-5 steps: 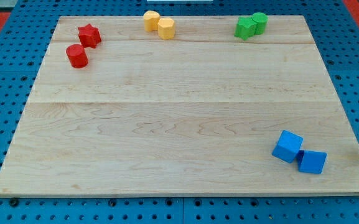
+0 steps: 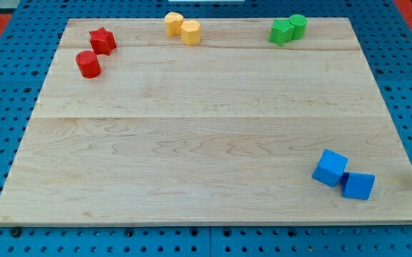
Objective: Point your arm to the right of the blue triangle
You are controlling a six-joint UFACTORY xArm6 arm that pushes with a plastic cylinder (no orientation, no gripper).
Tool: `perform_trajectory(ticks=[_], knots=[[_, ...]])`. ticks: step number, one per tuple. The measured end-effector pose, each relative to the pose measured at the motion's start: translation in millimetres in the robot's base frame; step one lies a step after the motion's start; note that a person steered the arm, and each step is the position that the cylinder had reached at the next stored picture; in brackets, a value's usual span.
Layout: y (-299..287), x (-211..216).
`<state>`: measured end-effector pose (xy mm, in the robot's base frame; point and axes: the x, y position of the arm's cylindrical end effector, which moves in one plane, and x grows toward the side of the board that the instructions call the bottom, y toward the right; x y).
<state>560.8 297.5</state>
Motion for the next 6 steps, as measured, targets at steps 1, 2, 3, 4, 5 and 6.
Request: perform_trajectory(ticks=[1,2,3,4,5,6], knots=[[-2.1,0.3],[-2.7,0.3],[-2.7,0.3],[-3.1,0.5],[-3.1,2.0],[-3.1,2.0]])
